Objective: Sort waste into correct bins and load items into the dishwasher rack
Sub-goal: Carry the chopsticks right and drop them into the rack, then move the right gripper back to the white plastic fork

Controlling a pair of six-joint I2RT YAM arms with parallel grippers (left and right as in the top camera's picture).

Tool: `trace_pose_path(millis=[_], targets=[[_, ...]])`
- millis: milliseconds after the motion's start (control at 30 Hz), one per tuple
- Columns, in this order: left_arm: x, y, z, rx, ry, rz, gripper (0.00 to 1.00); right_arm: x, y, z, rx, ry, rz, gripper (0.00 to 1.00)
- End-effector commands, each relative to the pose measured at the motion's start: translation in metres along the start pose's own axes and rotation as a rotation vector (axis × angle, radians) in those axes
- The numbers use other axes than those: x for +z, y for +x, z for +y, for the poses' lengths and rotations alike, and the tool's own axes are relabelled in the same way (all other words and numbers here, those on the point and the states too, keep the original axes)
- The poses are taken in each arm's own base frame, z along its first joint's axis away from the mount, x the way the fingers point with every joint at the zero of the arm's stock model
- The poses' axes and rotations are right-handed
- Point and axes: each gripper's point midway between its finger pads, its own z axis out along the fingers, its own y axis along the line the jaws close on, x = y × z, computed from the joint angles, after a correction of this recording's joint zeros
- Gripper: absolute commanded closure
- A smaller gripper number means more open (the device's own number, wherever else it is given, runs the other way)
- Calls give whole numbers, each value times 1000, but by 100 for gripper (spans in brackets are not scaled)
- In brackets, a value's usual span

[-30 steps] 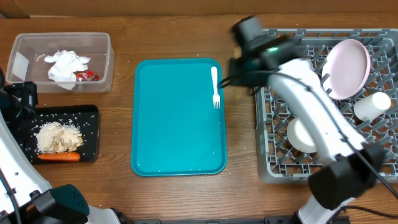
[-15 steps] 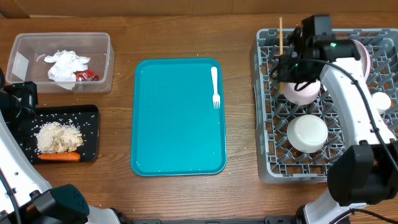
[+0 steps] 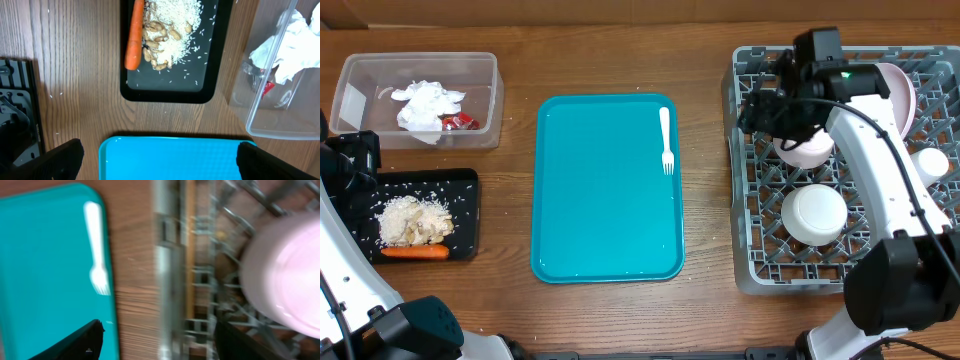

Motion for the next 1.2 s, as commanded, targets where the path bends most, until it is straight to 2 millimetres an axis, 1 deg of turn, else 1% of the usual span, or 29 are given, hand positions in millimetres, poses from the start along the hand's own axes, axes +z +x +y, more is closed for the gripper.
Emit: trace_pose_path(millis=[0,33,100,133,167,200,233,267,300,367,433,533,567,633,767,900,1000,1167], targets=[[-1,-1,1,11,-2,-7,0,-32,-8,63,-46,-131,-97,25],[-1,-1,1,11,-2,-7,0,-26,-7,80,-69,-148,-104,25],[-1,-1,1,11,-2,-7,0,-18,-5,99,-109,-165,-110,25],[-1,-1,1,11,-2,-7,0,-8,-3,112,-122,-156,-116,25],[-1,-1,1,11,-2,-7,0,1,-3,118,-122,-139,-120,25],[-1,-1,1,11,-2,-7,0,18,-1,127,-126,-93,-128,26],[-1,-1,1,11,-2,-7,0,29,1,131,-132,-62,-131,26],[-1,-1,1,11,-2,-7,0,39,3,134,-137,-35,-131,25],[-1,-1,1,11,-2,-7,0,59,7,137,-153,12,-124,25],[-1,-1,1,11,-2,-7,0,83,12,135,-135,80,-118,25],[-1,-1,1,11,-2,-7,0,119,21,130,-139,150,-96,25],[-1,-1,1,11,-2,-7,0,147,29,122,-149,196,-62,25],[-1,-1,1,11,-2,-7,0,153,31,119,-147,210,-53,25],[-1,-1,1,11,-2,-7,0,162,34,112,-148,239,-45,25],[-1,-1,1,11,-2,-7,0,165,34,112,-149,239,-44,25],[-1,-1,1,11,-2,-7,0,166,35,116,-153,228,-43,25],[-1,-1,1,11,-2,-7,0,168,35,123,-154,195,-47,25],[-1,-1,1,11,-2,-7,0,168,32,126,-154,185,-59,25]])
